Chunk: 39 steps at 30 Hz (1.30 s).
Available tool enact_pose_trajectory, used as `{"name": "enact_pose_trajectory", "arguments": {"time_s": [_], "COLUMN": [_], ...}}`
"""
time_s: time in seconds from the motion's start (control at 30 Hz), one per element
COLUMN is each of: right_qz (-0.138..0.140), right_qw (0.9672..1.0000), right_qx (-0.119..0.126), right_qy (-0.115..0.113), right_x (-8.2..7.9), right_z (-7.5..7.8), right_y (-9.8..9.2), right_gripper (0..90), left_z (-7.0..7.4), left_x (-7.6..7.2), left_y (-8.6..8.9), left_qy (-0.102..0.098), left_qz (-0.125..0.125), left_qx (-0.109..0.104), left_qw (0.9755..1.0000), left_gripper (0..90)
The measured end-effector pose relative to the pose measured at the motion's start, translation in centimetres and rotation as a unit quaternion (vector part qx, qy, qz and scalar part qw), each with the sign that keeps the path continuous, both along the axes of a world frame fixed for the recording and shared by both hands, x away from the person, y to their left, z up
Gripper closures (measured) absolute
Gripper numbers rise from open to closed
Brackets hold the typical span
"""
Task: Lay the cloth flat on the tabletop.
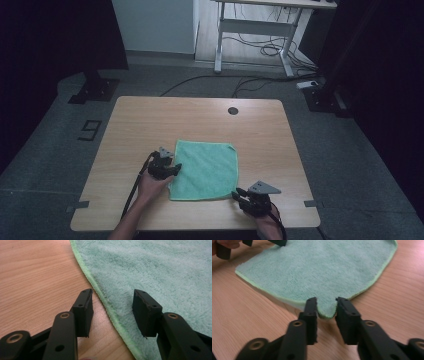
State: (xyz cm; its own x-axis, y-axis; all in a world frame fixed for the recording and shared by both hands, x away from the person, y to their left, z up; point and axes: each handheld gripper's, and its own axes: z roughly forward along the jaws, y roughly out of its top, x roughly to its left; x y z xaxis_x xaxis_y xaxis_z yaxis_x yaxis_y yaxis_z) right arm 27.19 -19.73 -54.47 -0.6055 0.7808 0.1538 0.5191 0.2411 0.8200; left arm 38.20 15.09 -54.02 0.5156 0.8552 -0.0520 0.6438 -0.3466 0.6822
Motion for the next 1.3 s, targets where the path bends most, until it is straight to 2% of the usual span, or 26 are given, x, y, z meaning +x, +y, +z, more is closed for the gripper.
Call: {"name": "enact_pose_trajectory", "arguments": {"time_s": [0.07,0.13,0.23,0.3,0.37,0.43,0.57,0.67,0.83,0.9,1.03,1.2,1.3], "right_qz": [-0.007,-0.016,-0.023,-0.021,-0.022,-0.021,-0.012,0.004,0.017,0.014,0.013,0.014,0.018], "right_qw": [0.9999,0.9996,0.9993,0.9994,0.9994,0.9996,0.9999,0.9997,0.9991,0.9988,0.9988,0.9969,0.9966], "right_qx": [0.008,0.021,0.019,0.019,0.017,0.016,0.008,-0.015,-0.033,-0.040,-0.043,-0.077,-0.080], "right_qy": [-0.004,-0.011,-0.022,-0.019,-0.018,-0.010,0.005,0.019,0.022,0.024,0.019,-0.005,-0.004], "right_x": [0.2,0.7,1.9,2.9,3.4,4.9,5.5,4.4,2.1,1.4,0.8,-0.1,-0.3], "right_z": [0.3,1.0,1.8,1.9,1.9,1.6,0.8,-0.2,-0.5,-0.6,-0.7,-0.8,-0.8], "right_y": [-0.5,-0.8,-0.4,0.1,0.5,1.5,2.4,2.6,1.7,1.4,1.3,2.1,2.2], "right_gripper": [63.3,59.9,57.1,56.3,56.2,56.0,56.0,55.3,54.7,54.5,54.4,51.3,50.7], "left_z": [0.1,0.3,0.7,0.9,0.9,0.7,0.3,0.0,-0.1,-0.1,-0.1,-0.1,0.1], "left_x": [-0.1,-0.3,-0.6,-0.8,-0.9,-0.8,-0.8,-0.9,-1.1,-1.2,-1.2,-1.5,-1.8], "left_y": [0.0,0.1,-0.2,-0.5,-0.8,-1.4,-1.9,-2.1,-2.1,-2.1,-2.1,-2.0,-1.8], "left_qy": [0.004,0.002,-0.003,-0.004,-0.004,0.001,0.008,0.007,0.002,0.001,0.003,0.003,0.003], "left_qz": [-0.003,-0.002,-0.008,-0.015,-0.019,-0.027,-0.031,-0.033,-0.030,-0.030,-0.027,-0.028,-0.029], "left_qx": [-0.003,-0.016,-0.028,-0.034,-0.032,-0.026,-0.022,-0.018,-0.018,-0.018,-0.021,-0.021,-0.024], "left_qw": [1.0000,0.9999,0.9996,0.9993,0.9993,0.9993,0.9992,0.9993,0.9994,0.9994,0.9994,0.9994,0.9993], "left_gripper": [50.2,50.1,50.1,50.2,50.1,50.0,49.9,49.7,49.4,49.4,49.0,48.9,48.9]}}
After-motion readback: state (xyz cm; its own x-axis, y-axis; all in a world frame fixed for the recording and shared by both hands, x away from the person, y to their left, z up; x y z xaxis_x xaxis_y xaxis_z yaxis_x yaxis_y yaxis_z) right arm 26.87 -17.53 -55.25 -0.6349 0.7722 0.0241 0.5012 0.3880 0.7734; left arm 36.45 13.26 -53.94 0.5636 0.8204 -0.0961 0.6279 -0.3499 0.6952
